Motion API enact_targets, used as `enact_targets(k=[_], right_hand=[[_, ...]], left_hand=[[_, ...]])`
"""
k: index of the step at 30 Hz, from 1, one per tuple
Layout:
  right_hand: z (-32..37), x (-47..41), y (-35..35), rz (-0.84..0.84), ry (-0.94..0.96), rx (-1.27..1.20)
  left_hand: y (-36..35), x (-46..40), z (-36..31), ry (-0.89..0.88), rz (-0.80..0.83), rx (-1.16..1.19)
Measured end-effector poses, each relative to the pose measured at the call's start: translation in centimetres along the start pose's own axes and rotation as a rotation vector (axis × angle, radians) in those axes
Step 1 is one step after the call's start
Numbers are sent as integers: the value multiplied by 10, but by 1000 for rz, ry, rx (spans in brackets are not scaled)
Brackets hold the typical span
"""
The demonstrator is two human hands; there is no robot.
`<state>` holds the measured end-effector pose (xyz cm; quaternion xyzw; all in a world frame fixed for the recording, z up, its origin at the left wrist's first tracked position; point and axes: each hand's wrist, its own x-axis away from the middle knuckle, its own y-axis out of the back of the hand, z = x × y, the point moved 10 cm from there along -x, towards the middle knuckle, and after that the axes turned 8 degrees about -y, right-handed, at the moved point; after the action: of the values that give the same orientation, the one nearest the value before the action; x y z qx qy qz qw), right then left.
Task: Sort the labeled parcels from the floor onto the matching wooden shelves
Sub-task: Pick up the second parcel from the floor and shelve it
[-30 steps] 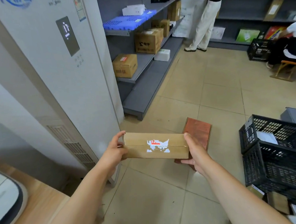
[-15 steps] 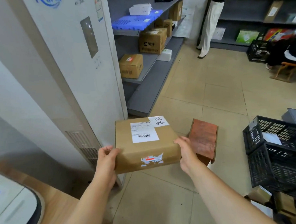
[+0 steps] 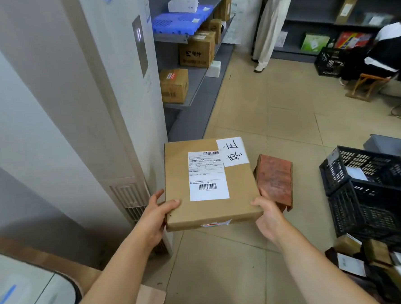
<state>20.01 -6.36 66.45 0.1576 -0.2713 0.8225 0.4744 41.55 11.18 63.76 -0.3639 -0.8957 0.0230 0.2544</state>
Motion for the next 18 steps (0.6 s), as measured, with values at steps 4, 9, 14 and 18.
enact_targets(k=[4,9,14,18], right_hand=[[-14,11,3,2,-37,46],[-17,34,14,0,-38,115],[-17,68,21,42,-19,180],[-21,102,31,67,3,209]], left_hand=[[0,4,-3,-46,76,-1],[-8,26,-1,-76,179,-28],[-14,69,0,-143,195,-57],[-15,116,5,-194,166,-68]])
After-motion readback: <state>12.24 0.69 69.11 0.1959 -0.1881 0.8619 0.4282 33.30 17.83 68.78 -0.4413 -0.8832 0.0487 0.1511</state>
